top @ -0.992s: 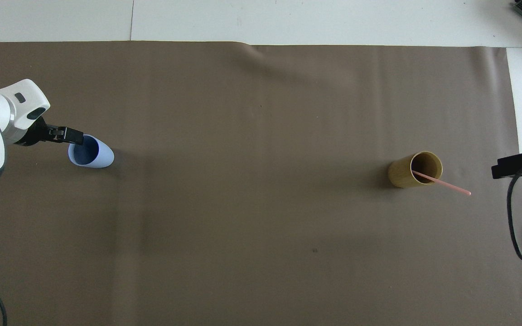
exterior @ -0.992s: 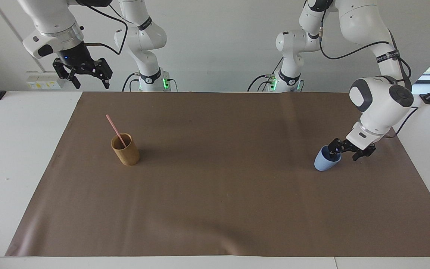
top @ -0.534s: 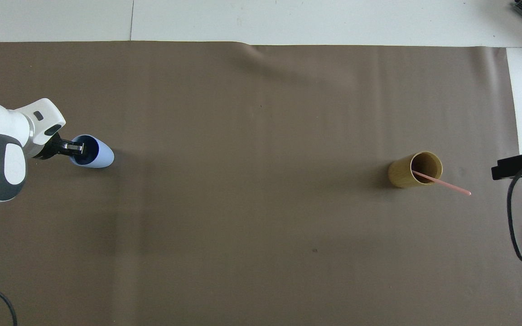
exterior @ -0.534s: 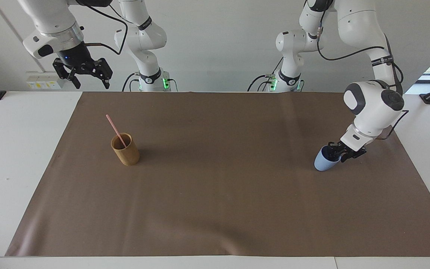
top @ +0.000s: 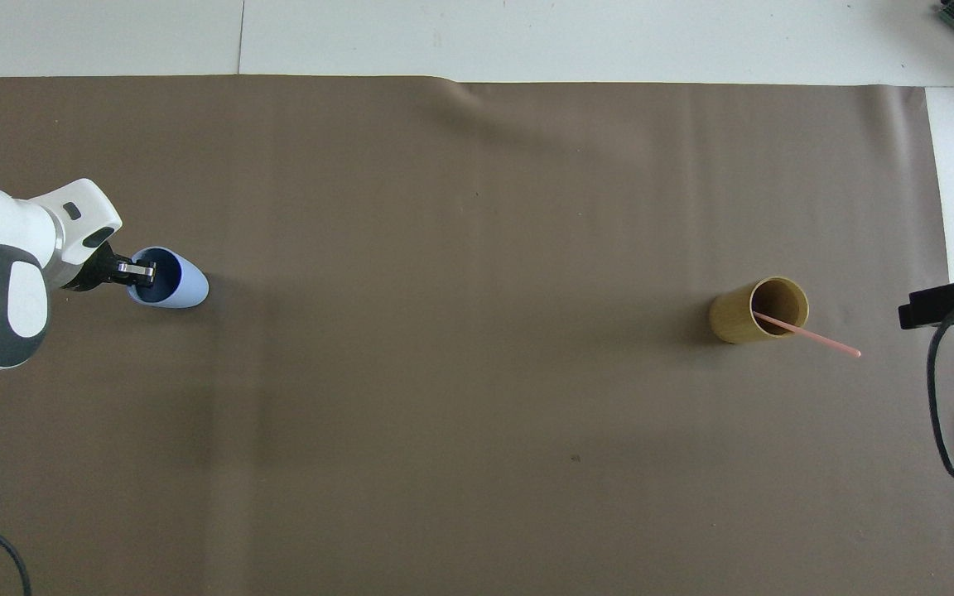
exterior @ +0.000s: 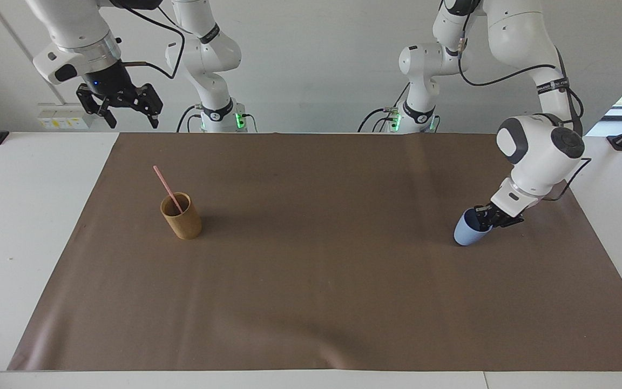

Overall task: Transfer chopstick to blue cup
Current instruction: 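Slide the blue cup with the left gripper toward the table centre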

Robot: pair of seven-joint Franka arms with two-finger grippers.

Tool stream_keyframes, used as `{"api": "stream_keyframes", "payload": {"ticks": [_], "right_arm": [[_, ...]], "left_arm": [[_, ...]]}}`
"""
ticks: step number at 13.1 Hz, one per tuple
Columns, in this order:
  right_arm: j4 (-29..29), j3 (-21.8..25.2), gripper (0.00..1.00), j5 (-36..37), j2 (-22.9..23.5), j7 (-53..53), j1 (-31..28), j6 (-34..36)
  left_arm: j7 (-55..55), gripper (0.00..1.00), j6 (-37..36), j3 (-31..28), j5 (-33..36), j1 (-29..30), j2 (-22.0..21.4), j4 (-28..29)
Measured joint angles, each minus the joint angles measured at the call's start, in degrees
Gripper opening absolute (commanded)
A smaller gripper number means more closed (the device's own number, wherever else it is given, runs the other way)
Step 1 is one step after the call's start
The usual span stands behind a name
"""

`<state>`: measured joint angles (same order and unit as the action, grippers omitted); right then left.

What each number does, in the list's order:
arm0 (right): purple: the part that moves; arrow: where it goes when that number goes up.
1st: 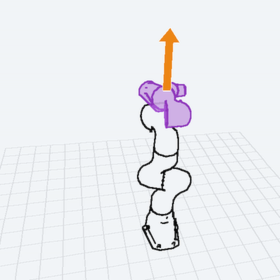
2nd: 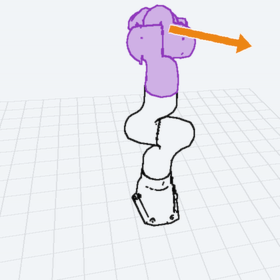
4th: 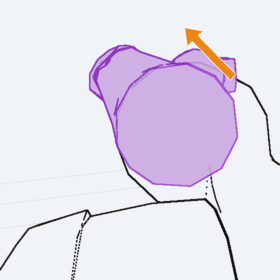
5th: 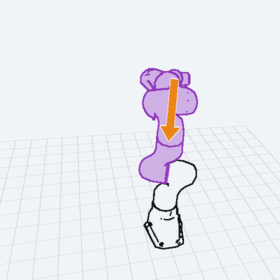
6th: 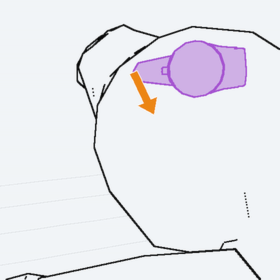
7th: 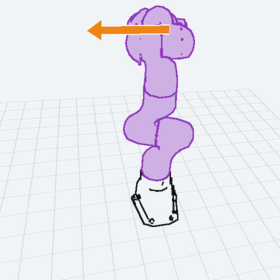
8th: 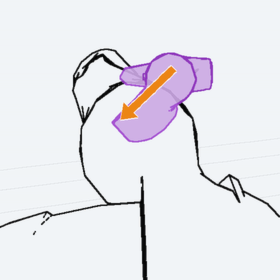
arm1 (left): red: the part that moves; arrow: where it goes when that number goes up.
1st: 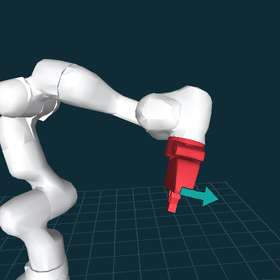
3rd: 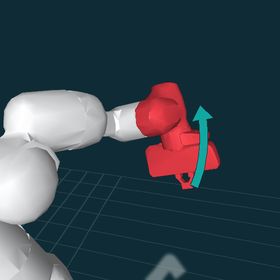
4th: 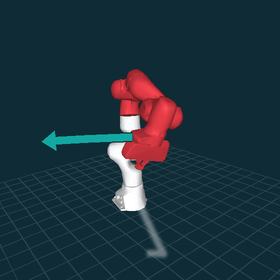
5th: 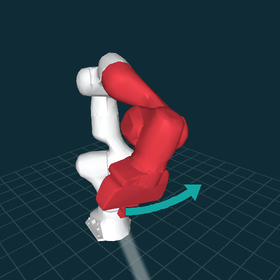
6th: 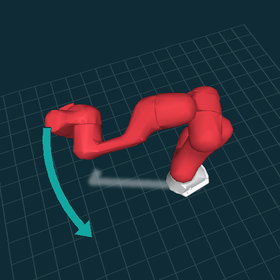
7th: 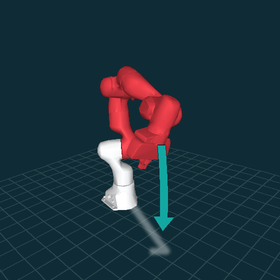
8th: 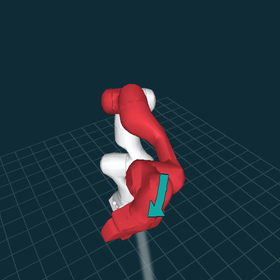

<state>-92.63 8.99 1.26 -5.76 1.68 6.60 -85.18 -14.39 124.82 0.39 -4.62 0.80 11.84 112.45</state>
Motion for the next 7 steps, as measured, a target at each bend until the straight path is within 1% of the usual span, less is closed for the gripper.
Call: {"api": "stream_keyframes", "payload": {"ticks": [3, 5, 7], "right_arm": [[0.0, 0.0, 1.00, 0.0, 0.0, 0.0, 0.0, 0.0], [-0.1, 0.0, 1.00, 0.0, -0.1, 0.0, 0.0, 0.0], [-0.2, 0.0, 1.00, 0.0, -0.2, 0.0, 0.0, 0.0]], "left_arm": [[5.2, 0.00, -1.0, 0.9, 0.0, -4.9, -0.8, -0.2], [12.1, 0.00, -1.0, 1.1, 0.0, -10.4, -0.8, -0.1], [21.1, 0.00, -0.9, 1.3, 0.0, -17.1, -0.9, -0.2]]}}
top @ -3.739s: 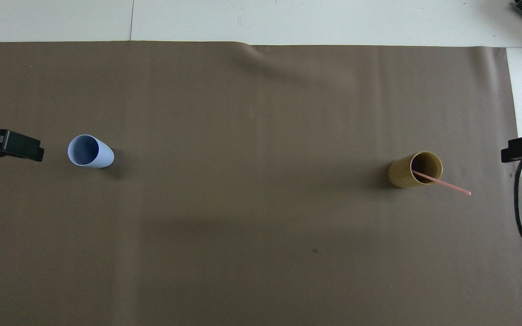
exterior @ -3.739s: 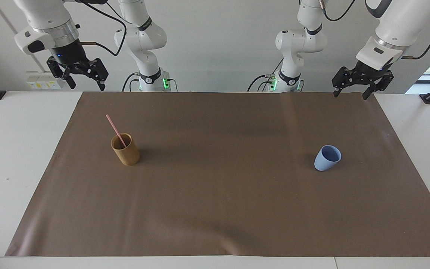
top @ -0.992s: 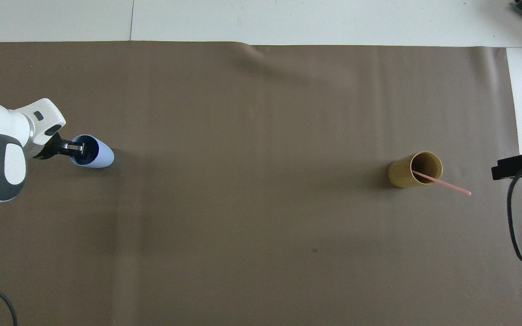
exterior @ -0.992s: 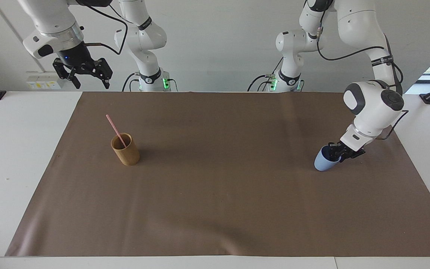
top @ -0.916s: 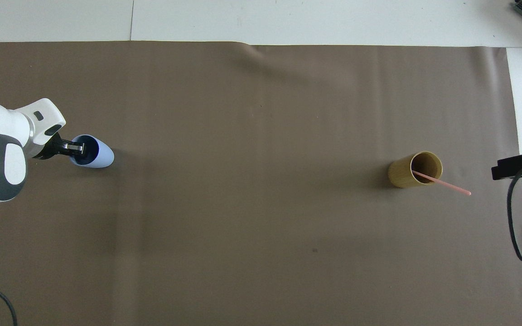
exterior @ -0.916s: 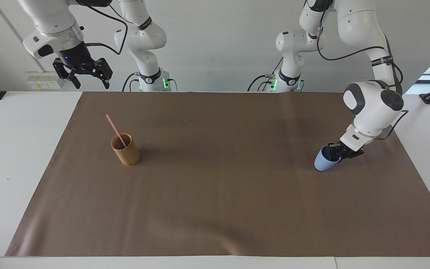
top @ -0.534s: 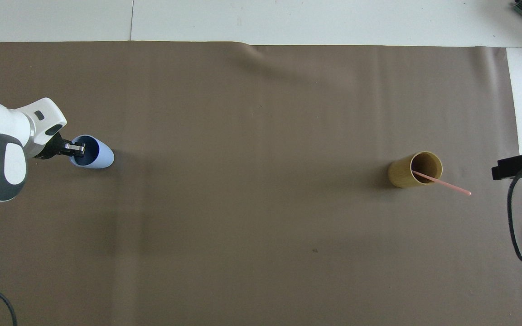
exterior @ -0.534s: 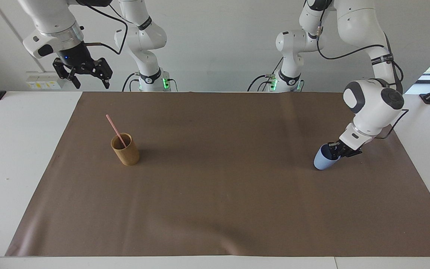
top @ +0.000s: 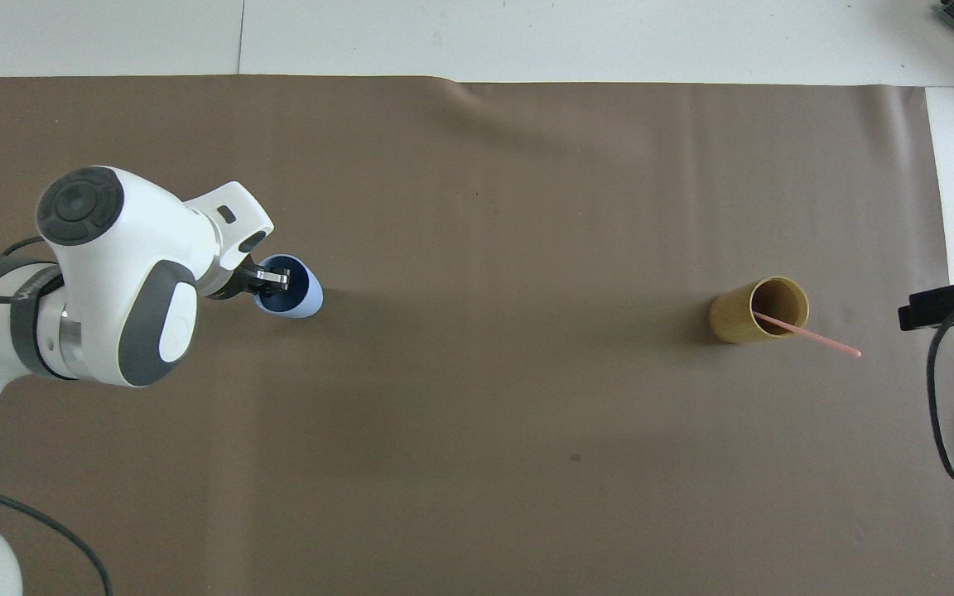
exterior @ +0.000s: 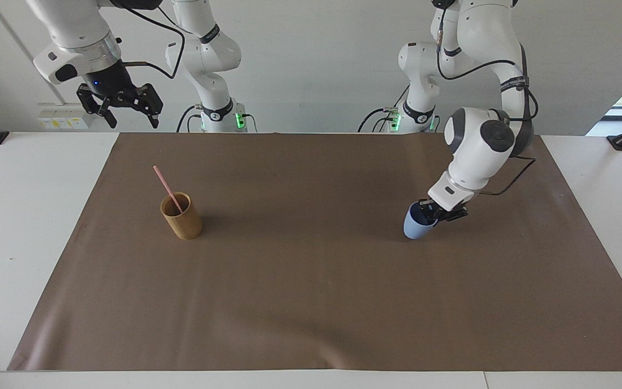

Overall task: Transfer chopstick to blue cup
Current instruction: 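Slide the blue cup with the left gripper toward the table centre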

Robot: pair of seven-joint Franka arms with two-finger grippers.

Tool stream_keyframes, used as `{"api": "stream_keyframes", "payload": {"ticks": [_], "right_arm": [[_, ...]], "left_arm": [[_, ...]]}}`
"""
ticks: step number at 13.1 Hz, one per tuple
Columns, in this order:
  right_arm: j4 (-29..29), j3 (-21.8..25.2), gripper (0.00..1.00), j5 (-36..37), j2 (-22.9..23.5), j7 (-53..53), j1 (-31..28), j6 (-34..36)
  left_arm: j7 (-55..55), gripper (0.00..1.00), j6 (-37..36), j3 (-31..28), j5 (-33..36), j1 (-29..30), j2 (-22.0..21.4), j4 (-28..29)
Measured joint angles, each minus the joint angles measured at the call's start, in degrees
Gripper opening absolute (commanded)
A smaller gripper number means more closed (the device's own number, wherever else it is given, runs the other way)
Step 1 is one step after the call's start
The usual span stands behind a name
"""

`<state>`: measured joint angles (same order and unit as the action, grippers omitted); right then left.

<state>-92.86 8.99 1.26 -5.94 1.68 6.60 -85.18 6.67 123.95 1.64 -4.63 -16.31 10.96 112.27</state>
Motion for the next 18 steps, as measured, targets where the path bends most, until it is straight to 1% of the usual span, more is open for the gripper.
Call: {"api": "stream_keyframes", "payload": {"ticks": [3, 7, 9, 11, 12, 13, 14, 16, 18], "right_arm": [[0.0, 0.0, 1.00, 0.0, -0.1, 0.0, 0.0, 0.0], [-0.1, 0.0, 1.00, 0.0, -0.1, 0.0, 0.0, 0.0], [-0.1, 0.0, 1.00, 0.0, -0.1, 0.0, 0.0, 0.0], [-0.2, 0.0, 1.00, 0.0, -0.1, 0.0, 0.0, 0.0], [-0.2, 0.0, 1.00, 0.0, -0.1, 0.0, 0.0, 0.0], [-0.2, 0.0, 1.00, 0.0, -0.1, 0.0, 0.0, 0.0], [-0.2, 0.0, 1.00, 0.0, -0.1, 0.0, 0.0, 0.0], [-0.3, 0.0, 1.00, 0.0, -0.1, 1.6, 0.0, 0.0], [-0.6, 0.0, 1.00, 0.0, -0.1, 3.7, 0.0, -0.1]], "left_arm": [[12.1, 0.00, 1.2, 0.2, 0.0, -10.0, 0.0, 0.0], [23.0, 0.00, 5.4, 0.2, 0.0, -19.6, 0.5, 0.1], [25.3, 0.00, 6.3, 0.2, 0.0, -22.5, 1.5, 0.2], [25.5, 0.00, 6.5, 0.2, 0.0, -23.4, 2.8, 0.4], [25.7, 0.37, 6.7, 0.1, 0.0, -23.6, 3.6, 0.4], [25.8, 0.96, 6.7, 0.1, 0.0, -23.7, 3.7, 0.2], [25.9, 1.00, 6.7, 0.0, 0.0, -23.7, 3.7, 0.1], [26.0, 1.00, 6.6, -0.4, 0.0, -23.7, 3.2, -0.3], [26.0, 1.00, 3.7, -0.8, 0.0, -23.7, 1.0, -0.8]]}}
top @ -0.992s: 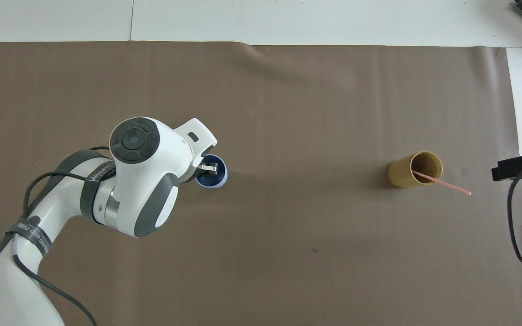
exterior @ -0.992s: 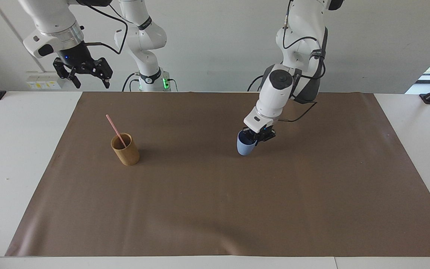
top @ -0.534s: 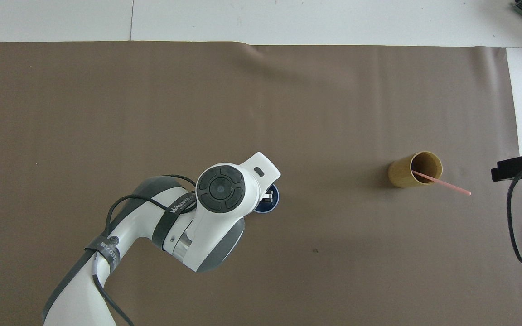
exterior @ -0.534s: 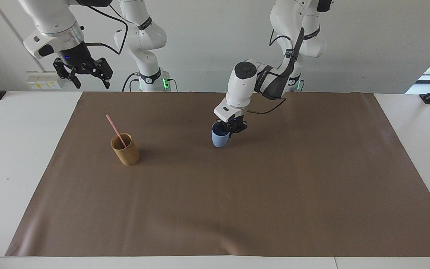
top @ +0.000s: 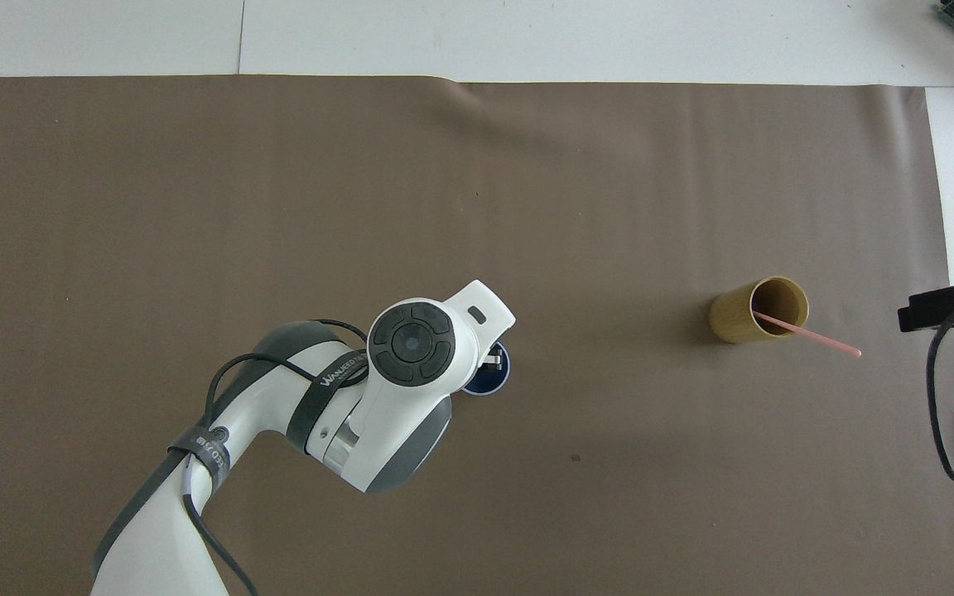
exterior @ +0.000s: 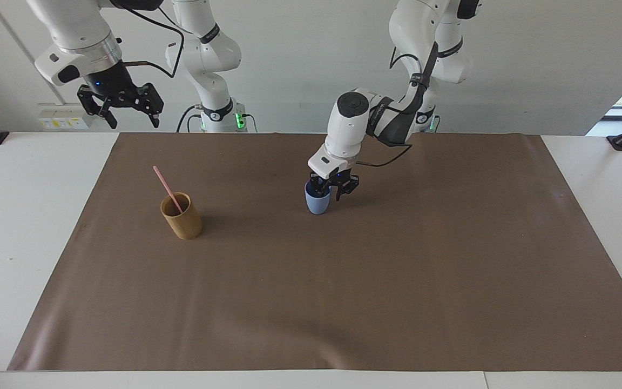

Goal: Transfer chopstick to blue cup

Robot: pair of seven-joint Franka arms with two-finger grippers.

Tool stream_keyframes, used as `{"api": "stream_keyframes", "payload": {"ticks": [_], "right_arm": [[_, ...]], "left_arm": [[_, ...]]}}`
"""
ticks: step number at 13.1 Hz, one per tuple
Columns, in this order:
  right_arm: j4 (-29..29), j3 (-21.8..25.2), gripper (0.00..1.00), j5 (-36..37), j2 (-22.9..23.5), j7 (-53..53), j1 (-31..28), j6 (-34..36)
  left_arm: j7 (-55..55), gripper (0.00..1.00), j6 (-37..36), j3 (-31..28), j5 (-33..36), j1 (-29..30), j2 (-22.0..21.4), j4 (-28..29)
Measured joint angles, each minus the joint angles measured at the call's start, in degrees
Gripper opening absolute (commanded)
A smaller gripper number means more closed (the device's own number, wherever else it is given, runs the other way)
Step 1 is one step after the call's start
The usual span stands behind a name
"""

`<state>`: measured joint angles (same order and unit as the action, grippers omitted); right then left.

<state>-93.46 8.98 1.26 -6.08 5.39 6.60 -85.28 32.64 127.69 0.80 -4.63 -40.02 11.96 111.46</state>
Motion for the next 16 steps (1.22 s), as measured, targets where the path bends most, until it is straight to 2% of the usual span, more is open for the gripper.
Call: {"api": "stream_keyframes", "payload": {"ticks": [3, 5, 7, 11, 13, 16], "right_arm": [[-0.8, 0.0, 1.00, 0.0, 0.0, 1.6, 0.1, -0.2], [-1.9, -0.1, 1.00, 0.0, 0.2, 5.3, 0.2, -0.4], [-3.9, -0.1, 1.00, 0.0, 0.5, 8.7, 1.2, -2.6], [-9.6, -0.1, 1.00, 0.1, 2.2, 13.1, 2.8, -8.4], [-11.7, -0.1, 1.00, 1.1, 3.5, 15.8, 2.8, -10.2], [-14.9, 0.0, 1.00, 3.0, 5.4, 20.1, 2.8, -11.8]], "left_arm": [[-2.2, 1.00, -9.2, -0.8, 0.0, 2.4, -7.5, -0.7], [-7.6, 1.00, -15.8, -1.1, 0.0, 6.6, -13.1, -0.8], [-14.9, 1.00, -18.5, -1.4, 0.3, 11.9, -16.6, -0.8], [-25.3, 1.00, -20.4, -1.7, 2.2, 20.8, -17.1, -4.5], [-28.5, 1.00, -23.6, -1.7, 2.6, 24.4, -16.8, -9.9], [-33.0, 1.00, -33.1, -1.8, 3.0, 29.3, -16.2, -19.0]]}}
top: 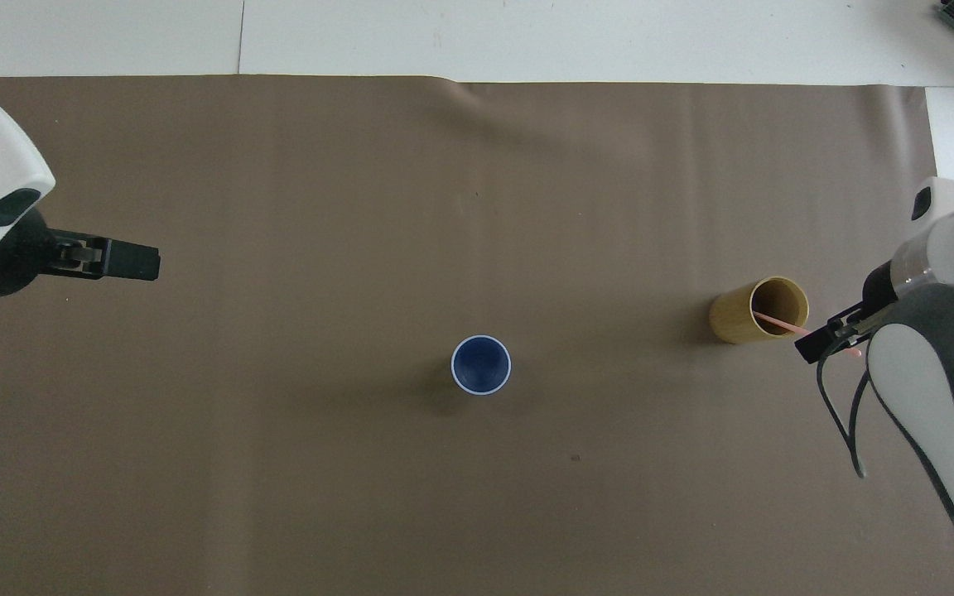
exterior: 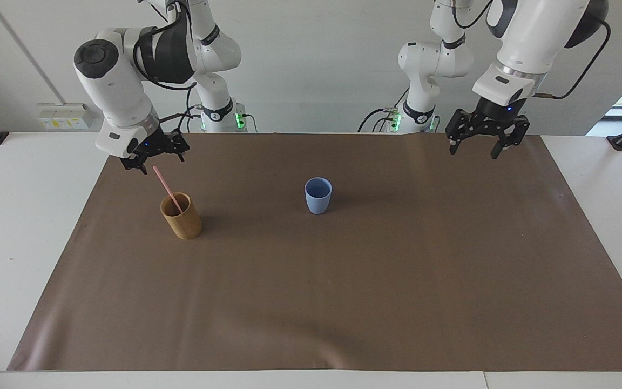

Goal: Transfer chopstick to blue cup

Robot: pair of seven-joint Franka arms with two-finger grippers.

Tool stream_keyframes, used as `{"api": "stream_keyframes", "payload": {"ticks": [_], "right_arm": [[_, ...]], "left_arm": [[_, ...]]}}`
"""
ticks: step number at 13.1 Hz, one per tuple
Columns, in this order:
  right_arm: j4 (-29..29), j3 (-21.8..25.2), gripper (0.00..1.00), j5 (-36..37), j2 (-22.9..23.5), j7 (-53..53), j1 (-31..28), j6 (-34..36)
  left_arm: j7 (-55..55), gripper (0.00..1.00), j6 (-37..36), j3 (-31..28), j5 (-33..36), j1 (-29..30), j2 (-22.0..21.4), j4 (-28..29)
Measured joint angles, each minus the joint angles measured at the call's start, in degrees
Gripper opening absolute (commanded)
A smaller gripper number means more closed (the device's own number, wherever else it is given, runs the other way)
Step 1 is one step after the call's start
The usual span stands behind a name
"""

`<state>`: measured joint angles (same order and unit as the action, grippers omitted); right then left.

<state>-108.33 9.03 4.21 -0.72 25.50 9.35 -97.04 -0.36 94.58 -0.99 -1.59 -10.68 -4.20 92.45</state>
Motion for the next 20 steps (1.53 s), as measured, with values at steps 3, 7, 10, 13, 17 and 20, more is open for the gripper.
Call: {"api": "stream_keyframes", "payload": {"ticks": [3, 7, 10, 13, 17, 20], "right_arm": [[-4.7, 0.3, 1.00, 2.3, 0.2, 3.4, -0.3, -3.1], [-6.8, 0.4, 0.64, 4.0, 0.1, 6.0, -1.1, -3.9], [-6.9, 0.5, 0.43, 4.4, -0.2, 8.3, -2.8, -2.2], [-6.9, 0.5, 0.25, 4.4, -0.5, 8.6, -3.3, -1.6], [-6.9, 0.4, 0.02, 4.4, -0.5, 8.5, -3.1, -1.3], [-6.5, 0.1, 0.00, 4.4, -0.5, 7.4, -2.5, -0.3]], "left_arm": [[-1.9, 1.00, -8.0, 0.0, 0.0, 3.2, 0.6, -4.9], [-2.4, 1.00, -12.4, 0.0, 0.0, 4.1, 2.2, -7.3], [-3.4, 1.00, -14.1, 0.0, 0.2, 4.2, 2.8, -8.0], [-5.2, 1.00, -14.2, 0.0, 0.6, 4.3, 2.7, -8.4], [-5.4, 1.00, -14.5, 0.0, 0.6, 4.4, 2.7, -8.4], [-5.4, 1.00, -14.5, 0.0, 0.6, 4.4, 2.7, -8.4]]}}
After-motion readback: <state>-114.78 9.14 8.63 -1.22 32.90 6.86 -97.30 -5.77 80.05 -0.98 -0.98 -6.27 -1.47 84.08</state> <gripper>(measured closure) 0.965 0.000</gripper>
